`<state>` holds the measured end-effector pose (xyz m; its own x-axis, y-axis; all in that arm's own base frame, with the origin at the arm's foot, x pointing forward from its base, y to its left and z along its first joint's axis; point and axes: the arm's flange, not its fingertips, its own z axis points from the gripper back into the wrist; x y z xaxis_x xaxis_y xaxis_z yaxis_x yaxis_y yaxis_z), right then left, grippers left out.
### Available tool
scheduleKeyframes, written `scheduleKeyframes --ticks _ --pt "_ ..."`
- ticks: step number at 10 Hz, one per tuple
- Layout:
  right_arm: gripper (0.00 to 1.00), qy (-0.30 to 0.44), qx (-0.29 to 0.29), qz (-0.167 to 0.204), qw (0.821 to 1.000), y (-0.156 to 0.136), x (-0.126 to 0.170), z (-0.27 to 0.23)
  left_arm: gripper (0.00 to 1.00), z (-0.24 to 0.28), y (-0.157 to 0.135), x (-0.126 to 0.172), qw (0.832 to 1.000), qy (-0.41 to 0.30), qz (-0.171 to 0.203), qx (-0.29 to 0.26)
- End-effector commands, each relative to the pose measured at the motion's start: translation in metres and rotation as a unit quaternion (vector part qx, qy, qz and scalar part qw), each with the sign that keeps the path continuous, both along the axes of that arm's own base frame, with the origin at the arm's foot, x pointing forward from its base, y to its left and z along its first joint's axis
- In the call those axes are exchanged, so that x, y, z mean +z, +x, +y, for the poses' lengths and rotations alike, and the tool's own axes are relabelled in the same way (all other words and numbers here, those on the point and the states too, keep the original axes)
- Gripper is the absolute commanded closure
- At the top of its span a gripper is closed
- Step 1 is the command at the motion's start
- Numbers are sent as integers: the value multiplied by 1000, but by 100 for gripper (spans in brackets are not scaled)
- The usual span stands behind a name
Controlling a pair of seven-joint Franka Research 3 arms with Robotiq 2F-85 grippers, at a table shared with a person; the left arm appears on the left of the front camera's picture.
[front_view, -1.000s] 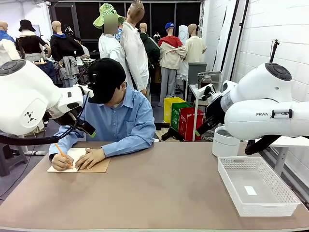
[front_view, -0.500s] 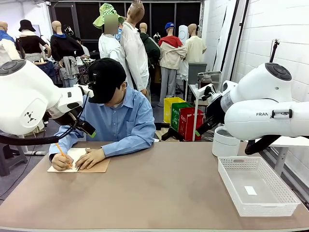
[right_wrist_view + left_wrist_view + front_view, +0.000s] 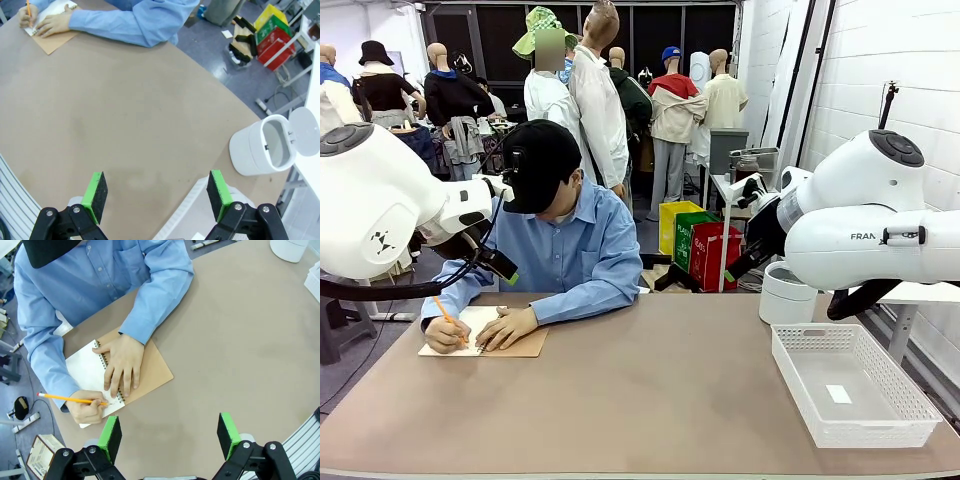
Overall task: Sort the paper based on its condition.
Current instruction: If a person hands you a paper, place it in the Organizing basket , and if it's crumpled, put it in the Trash can.
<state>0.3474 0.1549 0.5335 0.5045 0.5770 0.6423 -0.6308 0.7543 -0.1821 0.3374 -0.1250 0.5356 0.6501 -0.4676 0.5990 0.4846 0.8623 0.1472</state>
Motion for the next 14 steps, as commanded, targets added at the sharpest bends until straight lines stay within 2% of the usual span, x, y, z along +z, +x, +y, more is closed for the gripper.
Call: scheduleKeyframes --ticks 1,14 --pt "0 3 1 1 1000 0 0 -1 0 1 0 -1 1000 2 3 0" --pt "0 3 1 1 1000 0 0 -1 0 1 0 -1 1000 2 3 0"
